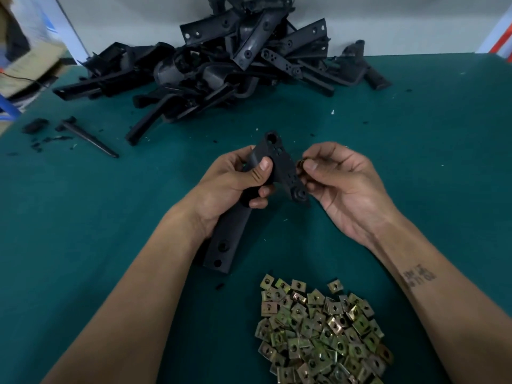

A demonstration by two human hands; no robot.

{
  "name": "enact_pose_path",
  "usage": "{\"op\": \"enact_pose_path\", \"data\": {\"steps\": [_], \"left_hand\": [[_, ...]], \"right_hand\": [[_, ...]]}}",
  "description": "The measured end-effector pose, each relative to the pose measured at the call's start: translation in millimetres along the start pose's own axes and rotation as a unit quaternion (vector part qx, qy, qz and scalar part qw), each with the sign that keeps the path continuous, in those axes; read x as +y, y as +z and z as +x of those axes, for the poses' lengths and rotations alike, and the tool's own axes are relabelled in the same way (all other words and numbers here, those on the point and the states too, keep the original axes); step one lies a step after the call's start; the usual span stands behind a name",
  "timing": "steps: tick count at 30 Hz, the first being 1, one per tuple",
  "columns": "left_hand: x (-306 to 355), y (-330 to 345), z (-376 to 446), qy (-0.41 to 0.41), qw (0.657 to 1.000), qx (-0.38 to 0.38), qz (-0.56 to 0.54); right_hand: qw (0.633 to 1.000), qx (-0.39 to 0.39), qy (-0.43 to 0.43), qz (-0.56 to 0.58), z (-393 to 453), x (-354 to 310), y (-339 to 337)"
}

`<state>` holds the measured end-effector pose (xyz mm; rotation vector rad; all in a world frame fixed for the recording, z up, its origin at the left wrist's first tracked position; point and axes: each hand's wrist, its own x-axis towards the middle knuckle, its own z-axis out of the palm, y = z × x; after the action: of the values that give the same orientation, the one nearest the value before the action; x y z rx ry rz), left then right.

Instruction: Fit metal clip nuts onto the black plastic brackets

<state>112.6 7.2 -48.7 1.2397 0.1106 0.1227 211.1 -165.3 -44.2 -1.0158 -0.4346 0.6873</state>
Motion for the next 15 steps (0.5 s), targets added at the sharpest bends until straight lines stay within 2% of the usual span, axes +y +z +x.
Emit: {"op": "enact_pose_path", "data": {"steps": [8,15], "left_hand": [[1.7,0.9,-1.1,0.025,0.999,0.022,-0.016],[-0.3,-3.1,0.6,0.025,0.999,0.017,-0.033]], "right_hand": [[0.997,0.013,0.001,-0.071,0.4,2.6,2.9],[0.999,-0.003,-0.007,-0.032,-1.7,1.0,2.1]]}}
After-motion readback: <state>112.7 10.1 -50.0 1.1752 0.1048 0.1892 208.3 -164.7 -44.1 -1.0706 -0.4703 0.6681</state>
